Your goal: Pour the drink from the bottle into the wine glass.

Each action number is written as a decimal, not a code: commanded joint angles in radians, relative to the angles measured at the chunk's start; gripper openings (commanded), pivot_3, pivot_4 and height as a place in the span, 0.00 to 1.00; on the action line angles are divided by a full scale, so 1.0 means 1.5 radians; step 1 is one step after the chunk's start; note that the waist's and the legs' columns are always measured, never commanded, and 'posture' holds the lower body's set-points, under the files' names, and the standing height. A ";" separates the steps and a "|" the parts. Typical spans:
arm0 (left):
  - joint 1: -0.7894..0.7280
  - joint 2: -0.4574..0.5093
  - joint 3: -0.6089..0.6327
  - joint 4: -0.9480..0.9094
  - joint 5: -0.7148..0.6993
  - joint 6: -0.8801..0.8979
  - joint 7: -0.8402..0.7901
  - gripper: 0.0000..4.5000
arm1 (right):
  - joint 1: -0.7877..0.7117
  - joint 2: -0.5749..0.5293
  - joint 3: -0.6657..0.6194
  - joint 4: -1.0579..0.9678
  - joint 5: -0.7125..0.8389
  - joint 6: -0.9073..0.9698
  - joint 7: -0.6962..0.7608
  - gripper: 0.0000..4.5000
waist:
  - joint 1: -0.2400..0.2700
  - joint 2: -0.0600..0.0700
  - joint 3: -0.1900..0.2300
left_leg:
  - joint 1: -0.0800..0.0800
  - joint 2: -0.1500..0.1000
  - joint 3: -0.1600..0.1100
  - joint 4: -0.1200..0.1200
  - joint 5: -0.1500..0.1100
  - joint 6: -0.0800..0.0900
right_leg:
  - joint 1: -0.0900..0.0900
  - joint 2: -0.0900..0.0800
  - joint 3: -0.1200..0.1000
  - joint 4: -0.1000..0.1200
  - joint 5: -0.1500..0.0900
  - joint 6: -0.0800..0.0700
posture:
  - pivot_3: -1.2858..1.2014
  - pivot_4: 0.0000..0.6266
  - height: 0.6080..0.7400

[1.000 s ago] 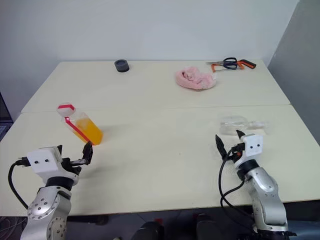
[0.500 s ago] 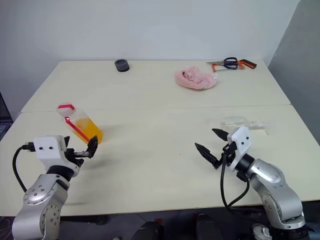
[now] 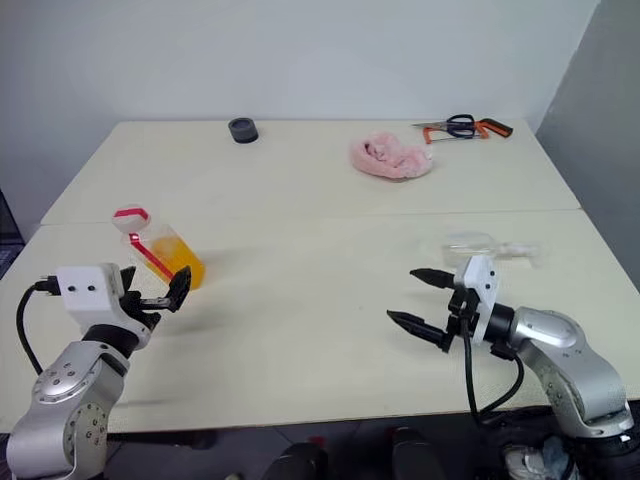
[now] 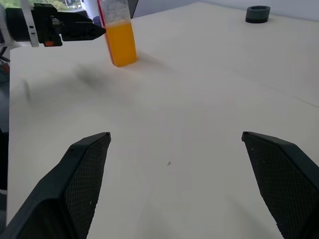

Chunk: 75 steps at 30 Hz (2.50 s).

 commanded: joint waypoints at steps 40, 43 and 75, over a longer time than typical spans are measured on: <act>-0.174 0.106 0.021 0.183 -0.008 -0.020 -0.049 1.00 | -0.206 0.089 0.073 0.080 -0.048 -0.018 0.021 1.00 | -0.001 0.000 0.000 | -0.003 0.000 -0.002 0.000 0.000 0.000 | -0.002 -0.001 -0.002 -0.003 0.001 -0.001 | 0.52 0.24 1.00; -0.183 0.104 0.013 0.193 -0.005 -0.024 -0.053 1.00 | -0.205 0.093 0.072 0.078 -0.050 -0.019 0.015 1.00 | -0.001 0.000 0.000 | -0.004 0.000 -0.002 0.000 0.000 0.000 | -0.002 -0.001 -0.003 -0.003 0.001 -0.001 | 0.52 0.24 1.00; -0.210 0.090 -0.059 0.193 -0.013 -0.064 -0.115 0.39 | -0.137 0.100 0.039 0.017 -0.088 -0.065 -0.074 1.00 | 0.000 0.000 0.000 | -0.004 -0.001 -0.002 0.000 0.000 0.000 | -0.002 -0.001 -0.003 -0.003 0.001 -0.001 | 0.52 0.24 1.00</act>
